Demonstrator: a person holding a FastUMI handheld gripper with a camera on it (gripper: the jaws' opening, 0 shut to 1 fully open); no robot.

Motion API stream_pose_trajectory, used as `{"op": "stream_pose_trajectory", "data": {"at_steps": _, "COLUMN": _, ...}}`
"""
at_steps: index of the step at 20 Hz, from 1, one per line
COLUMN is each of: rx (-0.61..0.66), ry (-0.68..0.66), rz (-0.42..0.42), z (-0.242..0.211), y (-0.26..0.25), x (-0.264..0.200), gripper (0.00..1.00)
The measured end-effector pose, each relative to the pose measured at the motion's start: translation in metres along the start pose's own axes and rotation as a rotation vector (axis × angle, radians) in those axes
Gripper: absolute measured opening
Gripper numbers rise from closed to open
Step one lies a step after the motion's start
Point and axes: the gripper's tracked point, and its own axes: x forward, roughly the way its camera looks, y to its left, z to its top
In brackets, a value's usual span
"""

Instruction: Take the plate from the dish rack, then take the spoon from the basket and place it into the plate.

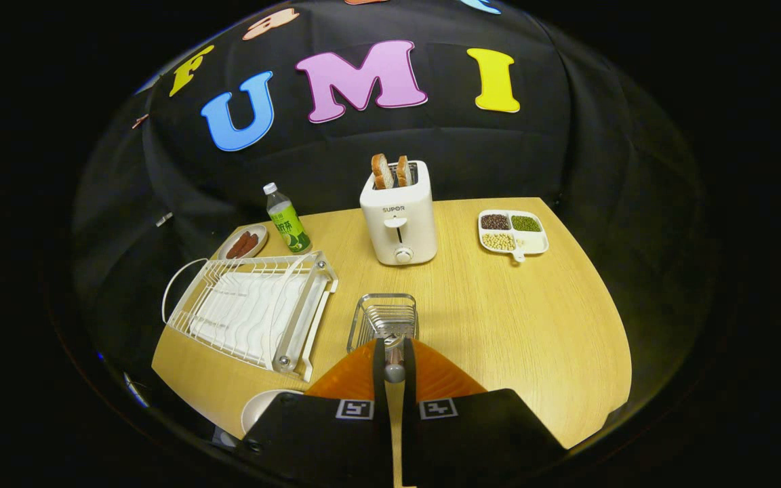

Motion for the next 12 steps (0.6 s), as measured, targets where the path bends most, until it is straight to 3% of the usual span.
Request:
{"op": "stream_pose_trajectory", "data": {"at_steps": 7, "rx": 0.006, "ry": -0.091, "rz": 0.064, "z": 0.036, "y": 0.027, "x": -0.079, "gripper": 0.09}}
{"op": "stream_pose_trajectory", "data": {"at_steps": 12, "rx": 0.023, "ry": -0.066, "rz": 0.163, "z": 0.004, "y": 0.071, "x": -0.132, "gripper": 0.1}}
